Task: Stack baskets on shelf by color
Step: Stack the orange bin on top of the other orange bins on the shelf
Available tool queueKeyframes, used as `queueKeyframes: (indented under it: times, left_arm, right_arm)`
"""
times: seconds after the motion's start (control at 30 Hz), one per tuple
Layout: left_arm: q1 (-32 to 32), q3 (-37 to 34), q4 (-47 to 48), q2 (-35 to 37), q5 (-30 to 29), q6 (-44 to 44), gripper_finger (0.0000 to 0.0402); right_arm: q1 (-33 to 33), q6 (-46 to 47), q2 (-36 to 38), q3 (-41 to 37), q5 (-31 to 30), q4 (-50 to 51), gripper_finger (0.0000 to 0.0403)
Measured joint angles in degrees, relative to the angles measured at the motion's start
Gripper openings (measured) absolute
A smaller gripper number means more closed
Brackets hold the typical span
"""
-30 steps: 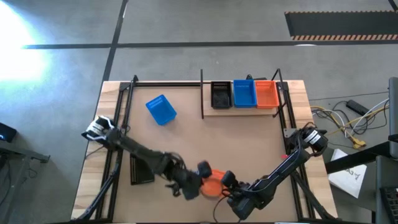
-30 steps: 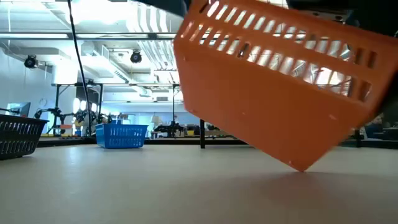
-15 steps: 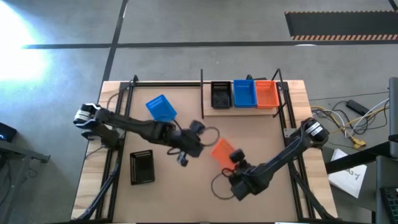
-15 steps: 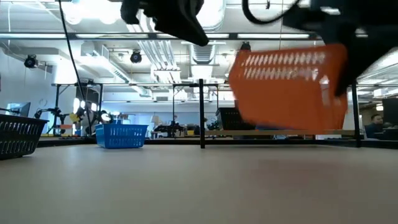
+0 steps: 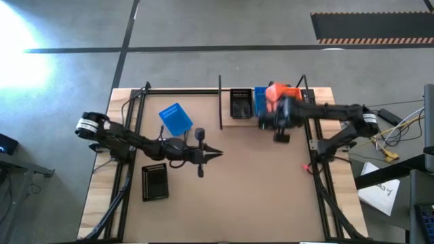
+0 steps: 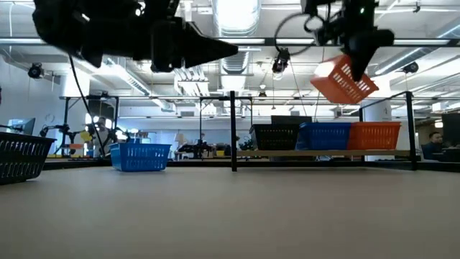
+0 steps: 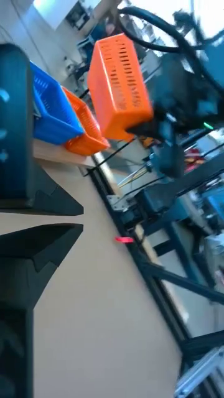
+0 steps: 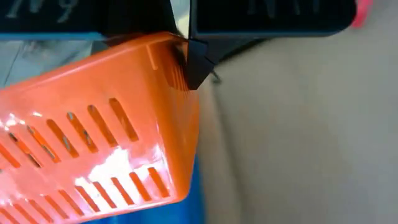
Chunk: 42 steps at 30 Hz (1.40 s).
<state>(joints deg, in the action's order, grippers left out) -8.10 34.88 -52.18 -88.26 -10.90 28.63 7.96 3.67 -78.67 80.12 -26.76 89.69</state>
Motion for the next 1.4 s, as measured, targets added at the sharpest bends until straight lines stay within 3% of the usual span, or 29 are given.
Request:
queueKeyframes:
  times: [0.17, 0.33, 0.7, 1.13, 1.4]
  left_arm:
    - [-0.02, -1.63, -6.15, -3.32, 0.07, -2.59, 0.0015]
    - [0.0, -0.64, -5.81, -4.97, 0.09, -4.29, 0.0015]
    - [0.12, -0.58, -5.63, -5.23, 0.11, -4.27, 0.0015]
    - [0.15, -0.64, -5.55, -5.26, 0.12, -4.24, 0.0015]
    - [0.15, -0.67, -5.55, -5.27, 0.14, -4.24, 0.0015]
  right_arm:
    - [13.33, -8.16, -0.38, -0.8, 0.21, 0.15, 0.0008]
    - [19.34, -13.47, -3.42, -1.5, 0.2, 0.06, 0.0008]
    - [20.23, -17.92, -9.27, -4.36, -0.27, 0.26, 0.0009]
    - [20.21, -18.22, -9.64, -6.38, -4.77, 0.33, 0.001]
    - [20.21, -17.27, -9.64, -6.41, -4.77, 0.33, 0.0062]
